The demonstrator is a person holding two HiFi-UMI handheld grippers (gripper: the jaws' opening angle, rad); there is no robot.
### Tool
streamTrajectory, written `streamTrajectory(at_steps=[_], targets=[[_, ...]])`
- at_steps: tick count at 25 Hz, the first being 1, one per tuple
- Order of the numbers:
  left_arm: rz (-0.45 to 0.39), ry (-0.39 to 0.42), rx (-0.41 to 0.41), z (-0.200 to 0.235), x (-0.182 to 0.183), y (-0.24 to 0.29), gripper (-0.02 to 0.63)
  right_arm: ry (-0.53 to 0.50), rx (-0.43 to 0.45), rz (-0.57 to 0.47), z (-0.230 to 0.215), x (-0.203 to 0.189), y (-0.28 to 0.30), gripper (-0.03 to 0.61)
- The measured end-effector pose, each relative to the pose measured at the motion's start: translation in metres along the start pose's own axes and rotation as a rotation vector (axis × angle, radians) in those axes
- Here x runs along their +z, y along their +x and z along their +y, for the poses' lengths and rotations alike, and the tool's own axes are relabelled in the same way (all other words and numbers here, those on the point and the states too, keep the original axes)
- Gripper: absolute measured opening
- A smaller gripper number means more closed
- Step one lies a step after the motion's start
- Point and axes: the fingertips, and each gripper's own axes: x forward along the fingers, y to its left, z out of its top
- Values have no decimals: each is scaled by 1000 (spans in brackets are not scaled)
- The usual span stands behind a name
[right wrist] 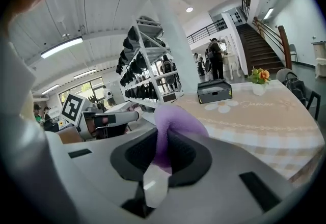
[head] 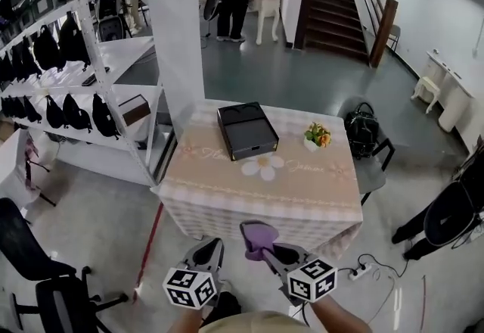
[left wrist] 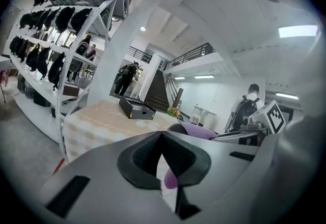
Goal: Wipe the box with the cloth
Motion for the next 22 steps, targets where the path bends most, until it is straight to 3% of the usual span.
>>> streamTrajectory(at_steps=[9,16,22], targets=[[111,32,-20,88,29,39,14,5,-26,-15,-5,55,88,71],[98,43,-33,122,60,78,14,-54,-85,-43,-43,102,114,71],[61,58,-34,130,91,124,14,-177,-108,-88,-91,167,146,71]])
